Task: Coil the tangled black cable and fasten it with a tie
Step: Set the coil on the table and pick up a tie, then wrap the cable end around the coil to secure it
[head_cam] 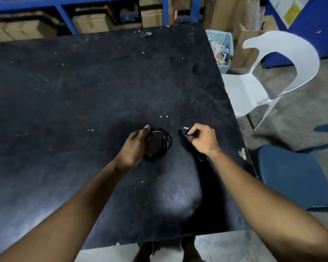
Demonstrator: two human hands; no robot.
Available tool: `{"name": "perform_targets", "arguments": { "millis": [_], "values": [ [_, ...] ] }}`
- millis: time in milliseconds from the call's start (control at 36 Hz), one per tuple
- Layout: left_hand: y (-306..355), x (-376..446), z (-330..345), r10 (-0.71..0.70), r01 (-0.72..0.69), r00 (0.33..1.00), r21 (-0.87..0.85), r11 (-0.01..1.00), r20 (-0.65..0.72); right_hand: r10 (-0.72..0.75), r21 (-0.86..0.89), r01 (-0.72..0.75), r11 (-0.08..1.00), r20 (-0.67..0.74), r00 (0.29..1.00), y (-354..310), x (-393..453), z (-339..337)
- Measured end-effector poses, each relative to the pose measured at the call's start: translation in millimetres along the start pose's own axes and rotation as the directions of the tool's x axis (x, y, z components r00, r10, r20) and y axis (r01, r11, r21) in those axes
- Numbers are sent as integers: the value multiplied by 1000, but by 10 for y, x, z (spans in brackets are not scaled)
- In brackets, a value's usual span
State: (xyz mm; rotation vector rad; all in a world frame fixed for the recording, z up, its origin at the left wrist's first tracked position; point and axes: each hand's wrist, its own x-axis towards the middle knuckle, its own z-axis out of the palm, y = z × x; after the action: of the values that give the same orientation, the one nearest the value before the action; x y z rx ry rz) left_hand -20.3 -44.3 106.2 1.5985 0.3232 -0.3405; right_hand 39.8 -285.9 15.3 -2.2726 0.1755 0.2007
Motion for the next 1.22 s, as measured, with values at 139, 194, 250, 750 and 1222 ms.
{"name": "perform_targets", "arguments": {
  "millis": [139, 194, 250, 750, 1222],
  "values": [
    [69, 21, 16, -51, 38, 994, -127, 991, -97, -137, 424, 166, 890, -98, 986, -627, -379, -452],
    [120, 16, 32, -25, 11, 995, -149, 989, -93, -194, 574, 215, 790, -99, 976, -888, -613, -634],
    [173, 13, 51, 33, -41, 998, -160, 986, -52, -219, 672, 213, 709, -77, 973, -1094, -838, -740],
    [934, -334, 230, 369, -328, 925, 298, 896, -92, 68, 848, 152, 508, -215, 974, -1716, -1129, -314],
    [1179, -577, 478, 520, -433, 851, 469, 770, -69, 100, 826, 421, 374, -487, 867, -1965, -1091, -331]
  ]
}}
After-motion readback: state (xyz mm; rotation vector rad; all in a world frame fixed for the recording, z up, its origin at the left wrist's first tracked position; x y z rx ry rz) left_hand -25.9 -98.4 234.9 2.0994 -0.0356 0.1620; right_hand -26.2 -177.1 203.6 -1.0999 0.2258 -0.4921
